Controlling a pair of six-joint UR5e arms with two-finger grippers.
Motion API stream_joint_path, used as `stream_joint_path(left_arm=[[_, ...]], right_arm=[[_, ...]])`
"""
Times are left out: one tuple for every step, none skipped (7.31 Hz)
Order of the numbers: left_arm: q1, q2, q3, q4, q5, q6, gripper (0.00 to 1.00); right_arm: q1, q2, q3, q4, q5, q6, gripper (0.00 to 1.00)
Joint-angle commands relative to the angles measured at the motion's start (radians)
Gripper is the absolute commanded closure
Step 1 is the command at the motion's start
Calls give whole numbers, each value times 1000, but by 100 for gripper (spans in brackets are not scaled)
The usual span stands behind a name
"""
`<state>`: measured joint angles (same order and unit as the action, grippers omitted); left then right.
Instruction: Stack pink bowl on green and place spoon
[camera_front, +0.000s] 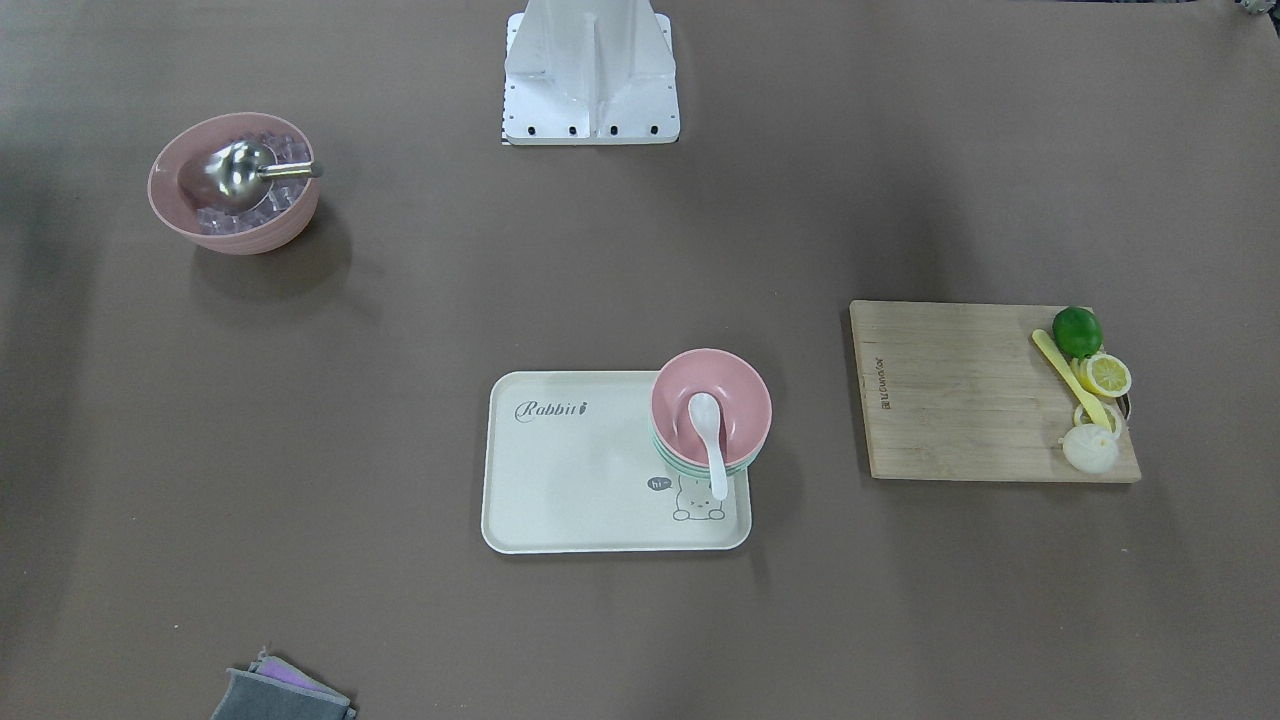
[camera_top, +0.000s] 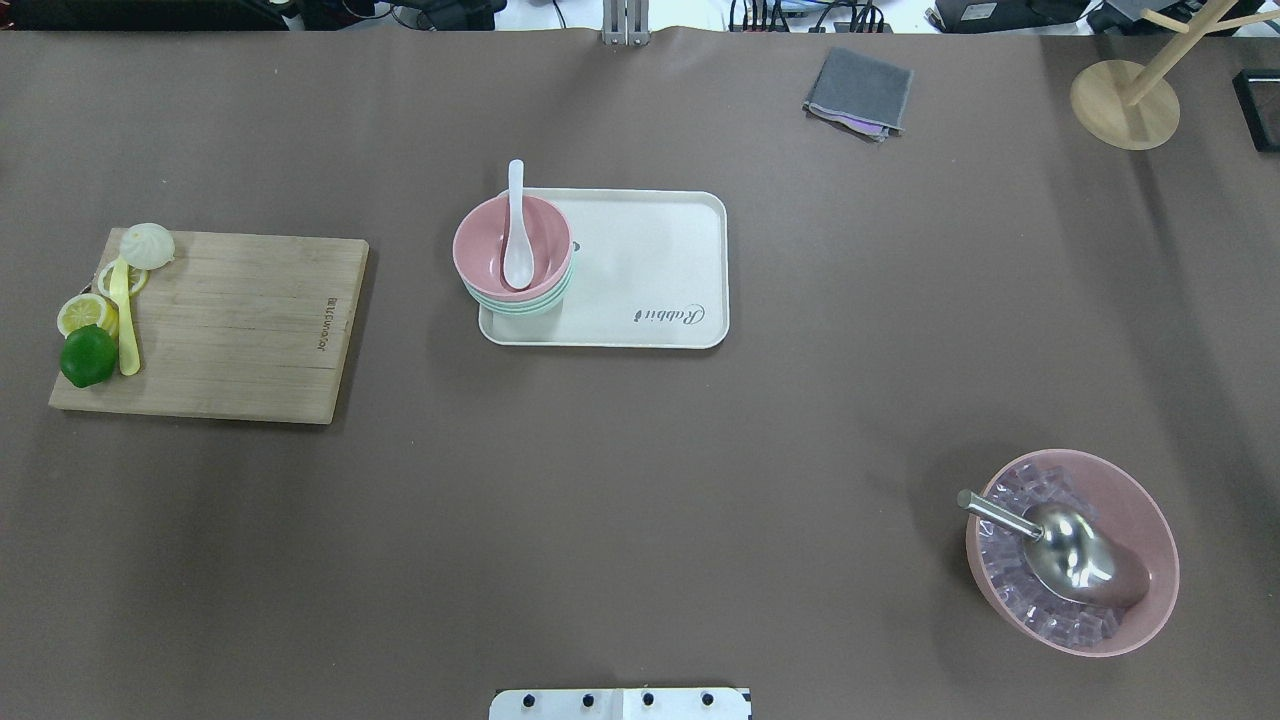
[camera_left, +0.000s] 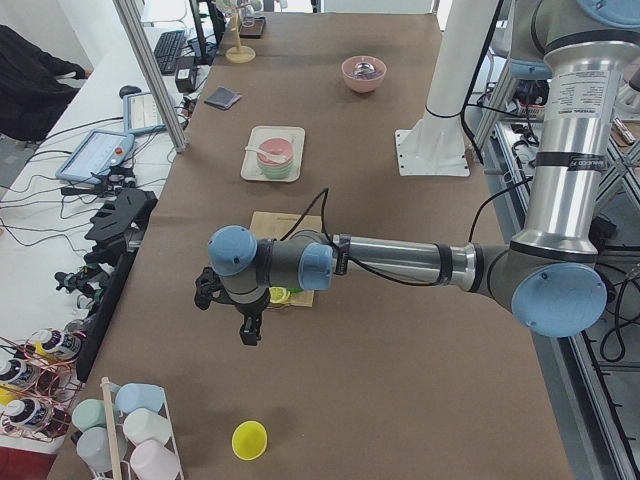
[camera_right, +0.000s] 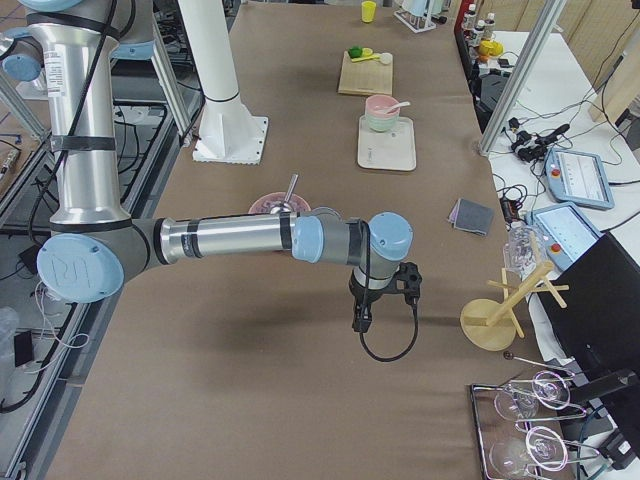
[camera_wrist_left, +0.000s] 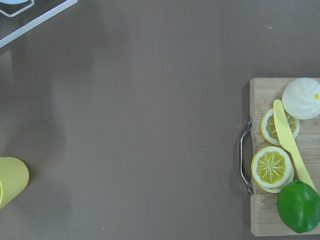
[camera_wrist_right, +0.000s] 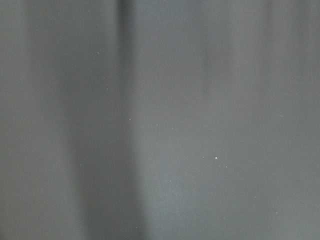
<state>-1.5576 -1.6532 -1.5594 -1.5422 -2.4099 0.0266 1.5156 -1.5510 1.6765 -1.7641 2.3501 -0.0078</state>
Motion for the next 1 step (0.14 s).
stream_joint_path(left_arm=[[1,-4,-1,1,2,-1,1]], right_arm=[[0,0,0,-2,0,-1,0]])
